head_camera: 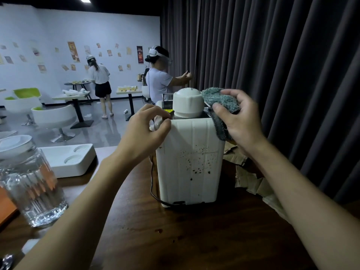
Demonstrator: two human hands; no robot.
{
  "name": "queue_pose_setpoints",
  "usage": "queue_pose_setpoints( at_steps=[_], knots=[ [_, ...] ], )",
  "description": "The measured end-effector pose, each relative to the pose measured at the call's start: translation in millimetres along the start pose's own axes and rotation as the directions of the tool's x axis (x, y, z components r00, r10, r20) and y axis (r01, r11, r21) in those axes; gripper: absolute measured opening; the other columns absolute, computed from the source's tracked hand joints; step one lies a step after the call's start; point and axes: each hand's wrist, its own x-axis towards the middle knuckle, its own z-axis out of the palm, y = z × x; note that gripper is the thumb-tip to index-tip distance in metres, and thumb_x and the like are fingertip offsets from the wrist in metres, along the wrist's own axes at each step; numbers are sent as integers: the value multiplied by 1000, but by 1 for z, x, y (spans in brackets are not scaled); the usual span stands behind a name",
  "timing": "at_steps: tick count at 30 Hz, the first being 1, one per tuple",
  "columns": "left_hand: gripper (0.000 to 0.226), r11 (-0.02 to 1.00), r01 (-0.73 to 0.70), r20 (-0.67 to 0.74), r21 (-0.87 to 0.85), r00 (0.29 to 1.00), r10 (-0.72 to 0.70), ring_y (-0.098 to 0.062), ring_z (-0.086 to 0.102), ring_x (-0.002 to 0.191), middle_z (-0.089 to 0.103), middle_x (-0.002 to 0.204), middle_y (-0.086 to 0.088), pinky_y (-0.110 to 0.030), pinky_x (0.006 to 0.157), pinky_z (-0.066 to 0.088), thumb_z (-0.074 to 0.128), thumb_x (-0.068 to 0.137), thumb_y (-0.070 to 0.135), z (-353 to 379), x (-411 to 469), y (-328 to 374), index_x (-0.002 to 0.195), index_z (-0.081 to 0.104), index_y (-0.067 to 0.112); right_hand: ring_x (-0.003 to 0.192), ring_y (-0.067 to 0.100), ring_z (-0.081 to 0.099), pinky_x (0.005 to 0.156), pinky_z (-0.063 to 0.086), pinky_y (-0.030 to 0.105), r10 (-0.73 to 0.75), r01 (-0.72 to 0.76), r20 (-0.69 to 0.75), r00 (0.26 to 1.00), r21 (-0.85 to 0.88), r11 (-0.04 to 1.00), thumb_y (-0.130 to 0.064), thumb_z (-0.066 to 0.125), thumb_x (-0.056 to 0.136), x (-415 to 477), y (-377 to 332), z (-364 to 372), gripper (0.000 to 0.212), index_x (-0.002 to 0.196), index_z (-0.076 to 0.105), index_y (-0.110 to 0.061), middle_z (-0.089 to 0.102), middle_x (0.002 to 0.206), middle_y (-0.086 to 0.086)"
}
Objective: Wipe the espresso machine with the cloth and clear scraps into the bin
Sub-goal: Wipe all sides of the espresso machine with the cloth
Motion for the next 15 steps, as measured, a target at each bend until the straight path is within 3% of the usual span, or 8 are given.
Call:
queue_pose_setpoints(
  at_steps=[3,6,8,11,15],
  knots=[
    [25,998,-60,-4,6,998,60,10,51,104,59,115,8,1,82,36,60,91,27,4,1,7,115,66,22,96,12,64,87,55,31,-68,71,47,997,-64,995,-7,71,85,-6,-6,6,25,109,65,-8,66,105,7],
    [44,986,-162,18,-33,987,163,4,51,113,53,125,7,-3,90,36,63,88,32,4,3,14,130,56,23,112,16,54,100,42,18,-139,143,31,990,-174,974,-9,75,82,-9,-6,12,23,104,69,-9,52,119,13],
    [52,972,-224,61,-72,972,228,-1,51,118,52,129,6,-6,93,36,69,88,34,2,4,18,136,53,22,108,13,54,95,41,13,-180,189,72,981,-168,967,-9,75,82,-14,-10,16,25,106,69,-9,51,115,11],
    [47,946,-303,62,-113,948,311,-8,57,115,58,125,1,-11,91,41,76,86,27,1,4,21,129,60,15,100,14,61,88,50,23,-183,190,160,970,-29,981,-9,74,81,-21,-15,25,36,114,59,-11,59,107,7],
    [38,947,-280,15,-157,958,286,-13,66,101,68,111,0,-27,85,54,78,84,18,-2,4,15,120,67,13,84,14,62,76,53,33,-135,123,149,980,87,988,-8,76,82,-25,-20,34,26,97,54,-6,64,94,14]
  ],
)
